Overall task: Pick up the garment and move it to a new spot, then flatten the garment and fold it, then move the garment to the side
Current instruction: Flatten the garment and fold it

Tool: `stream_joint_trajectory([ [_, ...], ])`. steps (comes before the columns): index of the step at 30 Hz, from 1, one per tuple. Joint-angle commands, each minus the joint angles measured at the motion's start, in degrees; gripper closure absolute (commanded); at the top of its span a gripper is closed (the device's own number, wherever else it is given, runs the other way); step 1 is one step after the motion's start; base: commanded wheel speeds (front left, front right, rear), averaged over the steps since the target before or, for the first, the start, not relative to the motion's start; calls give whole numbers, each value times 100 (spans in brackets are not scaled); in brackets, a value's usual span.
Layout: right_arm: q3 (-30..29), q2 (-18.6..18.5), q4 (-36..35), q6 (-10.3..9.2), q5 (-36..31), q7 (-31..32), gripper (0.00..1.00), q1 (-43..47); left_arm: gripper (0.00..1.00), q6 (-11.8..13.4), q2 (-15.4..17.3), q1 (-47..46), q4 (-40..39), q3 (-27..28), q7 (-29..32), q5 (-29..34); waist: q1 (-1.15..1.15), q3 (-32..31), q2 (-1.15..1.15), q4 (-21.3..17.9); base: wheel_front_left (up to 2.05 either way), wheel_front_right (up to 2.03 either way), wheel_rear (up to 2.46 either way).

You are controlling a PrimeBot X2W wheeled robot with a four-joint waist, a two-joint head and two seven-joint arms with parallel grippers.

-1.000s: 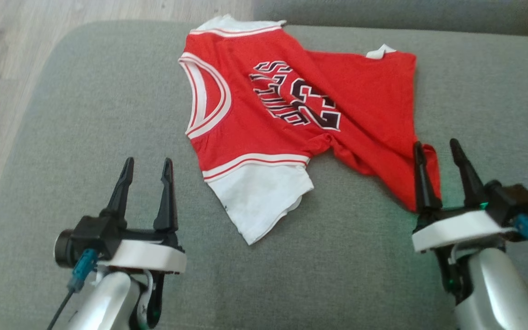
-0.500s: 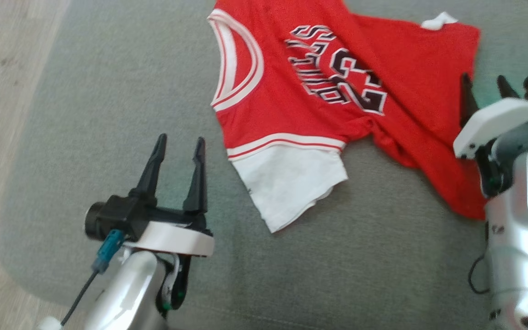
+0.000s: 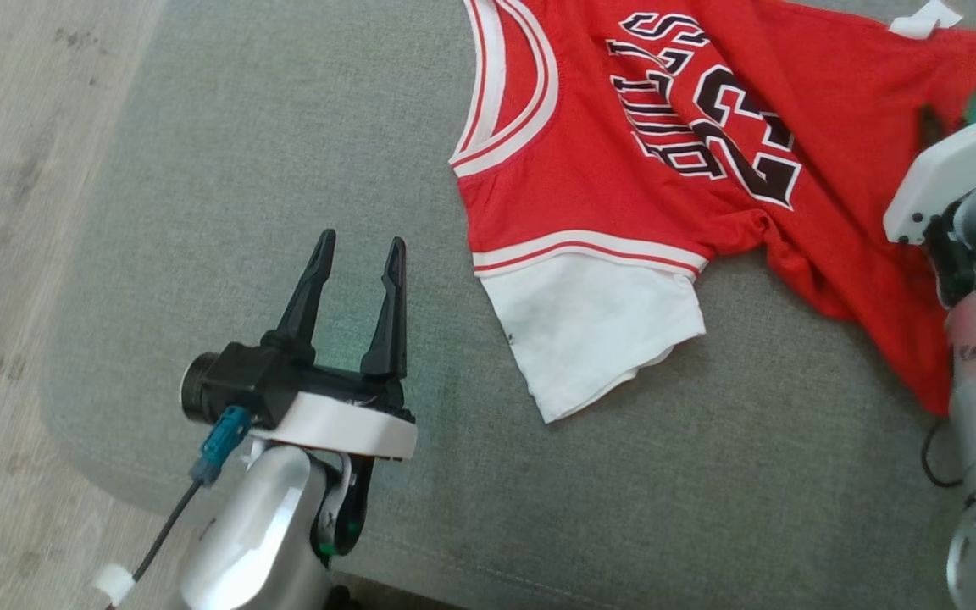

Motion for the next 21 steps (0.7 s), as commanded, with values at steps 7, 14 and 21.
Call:
stream_joint_trajectory([
  [7, 353, -654, 191, -4, -63, -429, 100, -600, 0, -135, -92, -131, -119, 380, -37, 160, -1, -3, 0, 48, 0, 0, 0],
  [14, 426, -1428, 183, -4, -627, -758, 100, -1345, 0, -247, -185, -182, -161, 433, -37, 234, -1, 115, 0, 164, 0, 0, 0],
  [21, 190, -1517, 179, -4, -1416, -985, 0, -1649, 0, -323, -221, -231, -151, 595, -37, 281, -1, 115, 0, 189, 0, 0, 0],
])
